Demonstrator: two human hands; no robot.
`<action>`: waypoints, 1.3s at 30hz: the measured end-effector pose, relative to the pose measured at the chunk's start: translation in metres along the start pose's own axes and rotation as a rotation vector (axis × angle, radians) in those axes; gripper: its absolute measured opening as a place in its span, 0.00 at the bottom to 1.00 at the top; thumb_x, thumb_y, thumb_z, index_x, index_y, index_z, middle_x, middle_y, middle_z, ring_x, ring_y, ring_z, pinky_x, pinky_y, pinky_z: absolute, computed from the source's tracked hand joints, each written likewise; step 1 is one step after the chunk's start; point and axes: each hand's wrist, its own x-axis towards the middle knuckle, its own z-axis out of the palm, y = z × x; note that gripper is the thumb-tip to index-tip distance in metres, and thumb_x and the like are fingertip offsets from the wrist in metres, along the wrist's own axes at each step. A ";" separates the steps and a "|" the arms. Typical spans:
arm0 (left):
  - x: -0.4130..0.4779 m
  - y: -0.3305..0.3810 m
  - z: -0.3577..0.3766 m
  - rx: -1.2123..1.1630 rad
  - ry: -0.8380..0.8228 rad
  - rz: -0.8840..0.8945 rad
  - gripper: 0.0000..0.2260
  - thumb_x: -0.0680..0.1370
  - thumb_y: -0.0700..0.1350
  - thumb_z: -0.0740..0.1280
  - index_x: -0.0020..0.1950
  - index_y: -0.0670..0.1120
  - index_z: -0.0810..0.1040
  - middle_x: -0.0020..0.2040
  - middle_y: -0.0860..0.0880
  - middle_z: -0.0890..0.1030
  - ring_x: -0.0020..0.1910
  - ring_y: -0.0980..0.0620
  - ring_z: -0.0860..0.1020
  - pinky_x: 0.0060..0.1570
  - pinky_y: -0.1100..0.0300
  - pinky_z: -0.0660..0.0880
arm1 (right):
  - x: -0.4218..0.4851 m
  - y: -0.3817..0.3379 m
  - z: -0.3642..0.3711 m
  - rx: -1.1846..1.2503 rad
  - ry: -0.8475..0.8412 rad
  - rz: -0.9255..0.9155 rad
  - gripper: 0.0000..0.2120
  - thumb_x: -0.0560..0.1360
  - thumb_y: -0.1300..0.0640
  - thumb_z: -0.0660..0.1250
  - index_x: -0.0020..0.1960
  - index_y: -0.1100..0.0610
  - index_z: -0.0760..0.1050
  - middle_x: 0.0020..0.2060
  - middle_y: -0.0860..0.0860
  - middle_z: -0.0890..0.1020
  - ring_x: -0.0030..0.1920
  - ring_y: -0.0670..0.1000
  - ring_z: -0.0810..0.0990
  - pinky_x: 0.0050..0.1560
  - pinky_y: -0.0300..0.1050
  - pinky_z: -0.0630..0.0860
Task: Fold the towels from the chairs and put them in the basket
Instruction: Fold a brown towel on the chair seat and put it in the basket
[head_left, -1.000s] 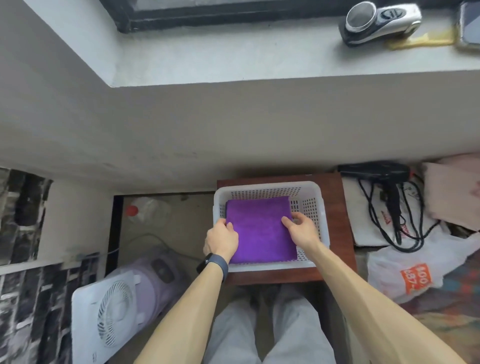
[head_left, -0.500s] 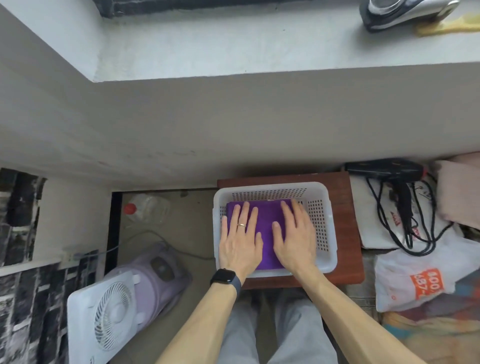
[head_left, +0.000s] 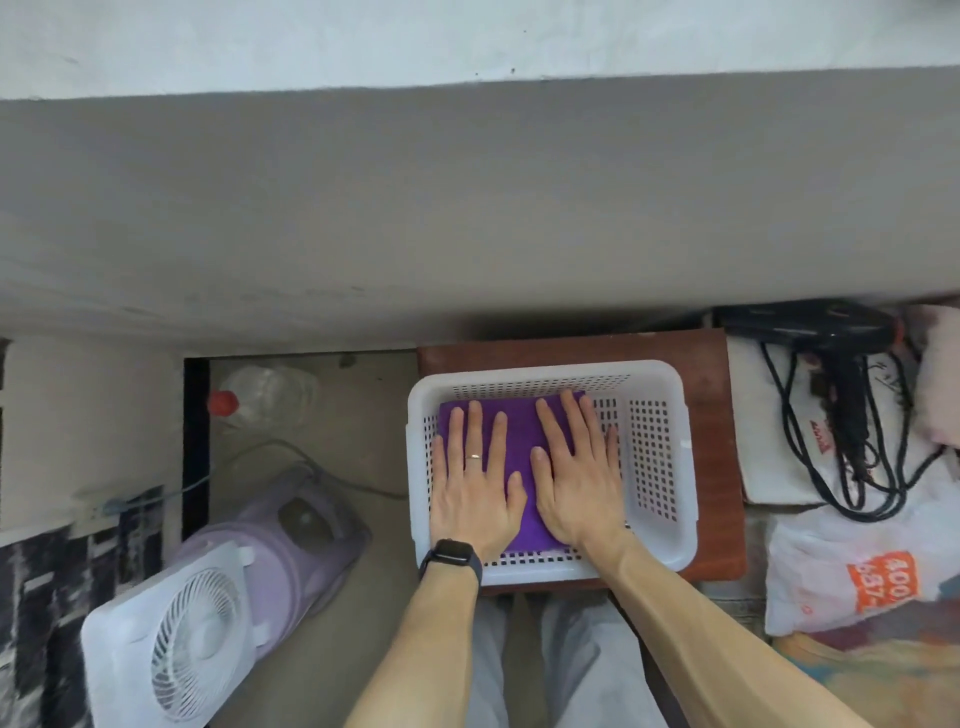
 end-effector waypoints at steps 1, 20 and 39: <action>0.002 -0.001 0.002 0.000 0.003 0.010 0.32 0.77 0.53 0.58 0.80 0.47 0.57 0.80 0.41 0.56 0.80 0.42 0.49 0.77 0.42 0.50 | 0.002 0.001 0.002 0.015 0.002 0.005 0.27 0.82 0.45 0.49 0.81 0.46 0.54 0.81 0.49 0.53 0.81 0.50 0.45 0.78 0.64 0.52; -0.010 0.006 -0.037 0.008 -0.078 -0.003 0.29 0.80 0.56 0.52 0.81 0.51 0.56 0.81 0.46 0.57 0.80 0.46 0.53 0.77 0.40 0.50 | -0.009 -0.011 -0.050 -0.109 -0.164 -0.038 0.29 0.82 0.43 0.51 0.81 0.46 0.51 0.81 0.52 0.51 0.81 0.55 0.47 0.79 0.62 0.47; -0.320 -0.019 -0.145 -0.540 0.328 -0.905 0.19 0.77 0.50 0.58 0.66 0.53 0.79 0.61 0.48 0.82 0.60 0.44 0.78 0.59 0.53 0.73 | -0.184 -0.174 -0.157 -0.158 -0.424 -1.070 0.15 0.79 0.56 0.64 0.64 0.49 0.79 0.59 0.48 0.83 0.62 0.53 0.78 0.59 0.44 0.72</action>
